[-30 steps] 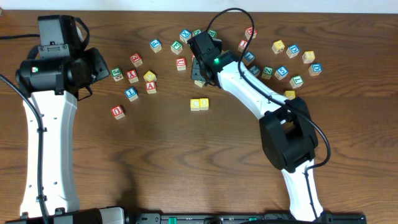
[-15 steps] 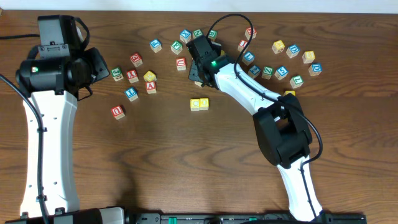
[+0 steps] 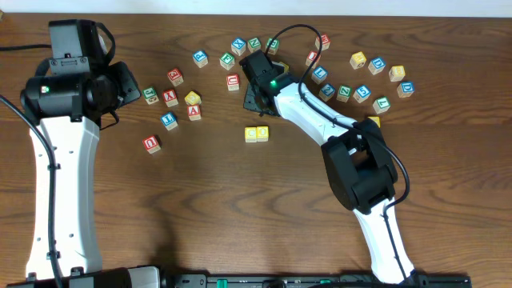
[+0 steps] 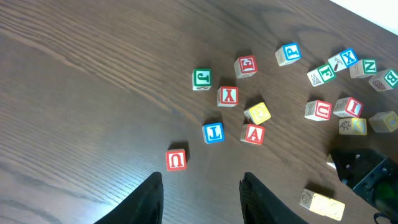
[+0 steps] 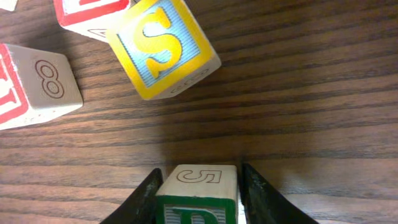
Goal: Spell out CORL
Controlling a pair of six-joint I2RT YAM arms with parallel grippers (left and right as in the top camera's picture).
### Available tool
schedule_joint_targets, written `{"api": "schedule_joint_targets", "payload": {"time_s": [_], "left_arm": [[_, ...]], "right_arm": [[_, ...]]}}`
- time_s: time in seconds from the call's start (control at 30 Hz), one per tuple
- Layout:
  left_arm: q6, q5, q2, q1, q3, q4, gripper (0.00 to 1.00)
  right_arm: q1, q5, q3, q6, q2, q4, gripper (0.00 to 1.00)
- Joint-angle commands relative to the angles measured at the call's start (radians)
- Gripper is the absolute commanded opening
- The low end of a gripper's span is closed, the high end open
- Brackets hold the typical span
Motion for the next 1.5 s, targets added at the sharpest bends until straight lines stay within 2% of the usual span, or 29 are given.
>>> {"api": "schedule_joint_targets", "payload": {"time_s": [0.0,0.13,0.43,0.63,0.87,0.97,1.13,1.23,1.47], "left_arm": [[0.009,-0.013,0.009,0.0,0.007,-0.004,0.4],[0.009,-0.013,0.009,0.0,0.007,-0.005,0.4],[0.009,-0.013,0.009,0.0,0.007,-0.003,0.4],[0.009,-0.013,0.009,0.0,0.007,-0.003,0.4],[0.009,-0.013,0.009,0.0,0.007,-0.003,0.4],[0.009,-0.013,0.009,0.0,0.007,-0.003,0.4],[0.009,-0.013,0.009,0.0,0.007,-0.003,0.4],[0.009,-0.013,0.009,0.0,0.007,-0.003,0.4],[0.009,-0.013,0.009,0.0,0.007,-0.003,0.4]], "right_arm": [[-0.011,-0.001,0.011,-0.072,0.013,-0.012,0.34],[-0.024,-0.001,0.011,-0.156,0.012,-0.013,0.34],[-0.071,-0.039,0.011,-0.231,-0.033,-0.024,0.36],[-0.083,-0.065,0.011,-0.285,-0.109,-0.122,0.32],[-0.074,-0.052,0.008,-0.301,-0.113,-0.232,0.3],[-0.074,-0.021,0.008,-0.303,-0.106,-0.228,0.31],[-0.08,0.001,0.008,-0.311,-0.089,-0.188,0.44],[-0.08,-0.028,0.008,-0.311,-0.066,-0.159,0.44],[-0.075,-0.042,0.008,-0.311,-0.019,-0.138,0.32]]}}
